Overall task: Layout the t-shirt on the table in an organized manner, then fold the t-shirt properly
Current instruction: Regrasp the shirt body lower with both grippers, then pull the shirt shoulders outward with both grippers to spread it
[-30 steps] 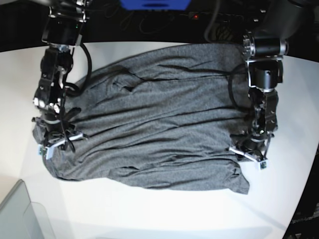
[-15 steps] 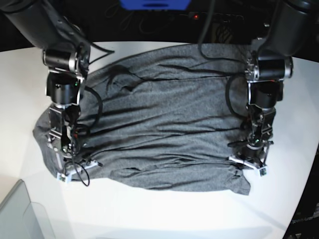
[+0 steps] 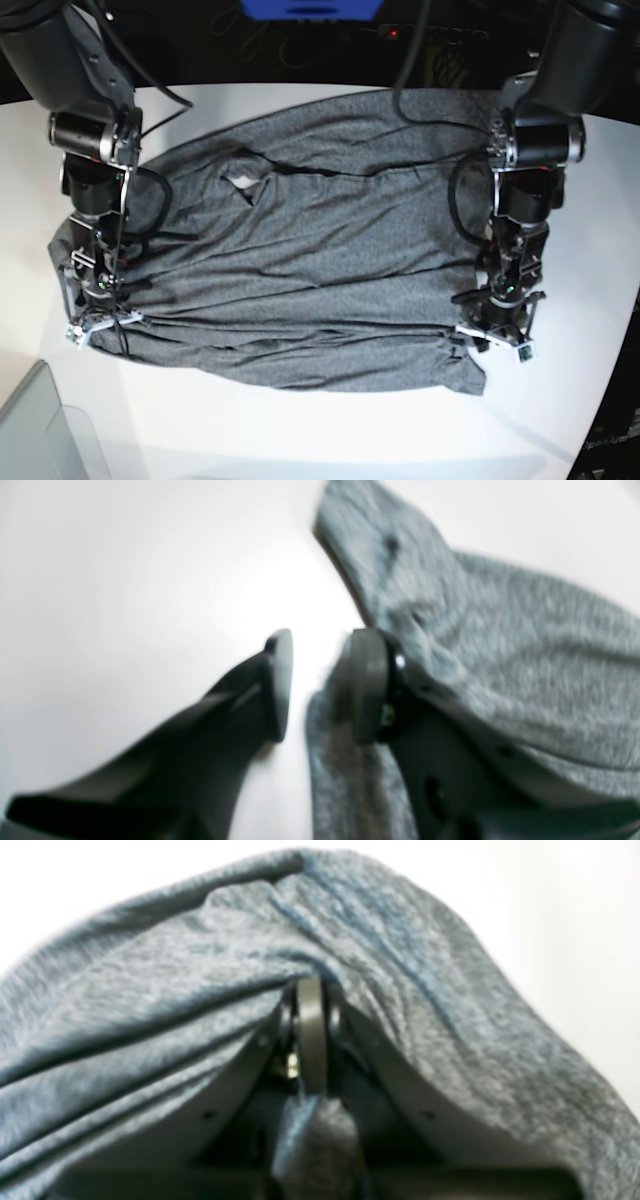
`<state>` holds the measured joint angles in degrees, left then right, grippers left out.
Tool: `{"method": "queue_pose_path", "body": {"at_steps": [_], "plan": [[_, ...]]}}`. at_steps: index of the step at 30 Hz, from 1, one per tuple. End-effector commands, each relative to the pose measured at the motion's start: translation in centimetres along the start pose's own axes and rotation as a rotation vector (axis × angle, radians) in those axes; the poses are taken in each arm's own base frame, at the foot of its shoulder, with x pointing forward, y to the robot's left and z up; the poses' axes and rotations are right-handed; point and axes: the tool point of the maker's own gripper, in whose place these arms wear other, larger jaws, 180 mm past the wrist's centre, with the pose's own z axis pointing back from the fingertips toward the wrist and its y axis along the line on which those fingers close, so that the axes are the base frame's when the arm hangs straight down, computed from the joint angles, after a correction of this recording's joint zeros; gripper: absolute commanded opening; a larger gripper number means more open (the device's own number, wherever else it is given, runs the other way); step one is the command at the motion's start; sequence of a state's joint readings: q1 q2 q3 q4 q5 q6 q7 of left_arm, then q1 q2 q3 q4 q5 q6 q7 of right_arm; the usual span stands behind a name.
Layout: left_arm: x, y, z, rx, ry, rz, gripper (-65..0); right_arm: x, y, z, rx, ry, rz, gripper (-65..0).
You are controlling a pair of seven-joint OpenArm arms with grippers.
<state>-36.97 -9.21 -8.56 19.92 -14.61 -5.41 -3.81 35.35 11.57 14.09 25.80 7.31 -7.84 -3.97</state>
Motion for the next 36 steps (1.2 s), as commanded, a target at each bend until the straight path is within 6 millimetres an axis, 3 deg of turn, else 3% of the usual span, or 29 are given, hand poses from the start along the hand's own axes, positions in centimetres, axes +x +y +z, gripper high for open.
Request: {"method": "queue_pose_path", "body": {"at_steps": [1, 4, 6, 10, 15, 18, 21, 25, 29, 32, 36], "plan": [[4.1, -1.7, -0.4, -0.035, -0.113, 0.015, -45.6, 1.5, 0.1, -0.1, -0.010, -0.011, -0.013, -65.0], [7.0, -3.6, -0.1, -0.073, -0.205, 0.022, -45.6, 4.3, 0.8, 0.5, 0.010, -0.083, -0.023, -65.0], [8.4, -5.4, 0.3, -0.109, -0.233, 0.024, -45.6, 4.4, 1.3, 1.2, 0.024, -0.114, -0.023, -65.0], [8.5, -6.3, 1.8, -0.145, -0.212, 0.001, -45.6, 5.8, 2.2, 3.2, 0.055, -0.194, -0.029, -65.0], [5.8, -6.4, 5.0, -0.173, -0.113, -0.044, -45.7, 5.3, 3.3, 5.5, 0.093, -0.158, -0.040, -65.0], [2.3, -6.0, 7.3, -0.182, -0.029, -0.072, -45.7, 3.8, 3.5, 7.1, 0.111, -0.107, -0.040, -65.0], [-1.3, -5.5, 8.3, -0.180, 0.044, -0.075, -45.6, 1.7, 4.2, 8.7, 0.133, -0.062, -0.049, -65.0], [-5.1, -3.8, 7.6, -0.140, 0.101, -0.064, -45.5, -0.4, 4.5, 10.3, 0.146, -0.043, -0.057, -65.0], [-5.4, -2.9, 4.8, -0.102, 0.084, -0.033, -45.5, -3.6, 3.9, 11.5, 0.142, 0.002, -0.053, -65.0], [-4.8, -2.8, 2.8, -0.078, 0.078, -0.013, -45.5, -5.9, 4.5, 12.9, 0.166, 0.031, -0.022, -65.0], [-1.9, -3.4, 0.5, -0.063, 0.024, 0.013, -45.5, -8.8, 6.0, 14.8, 0.220, 0.068, 0.046, -65.0]]}}
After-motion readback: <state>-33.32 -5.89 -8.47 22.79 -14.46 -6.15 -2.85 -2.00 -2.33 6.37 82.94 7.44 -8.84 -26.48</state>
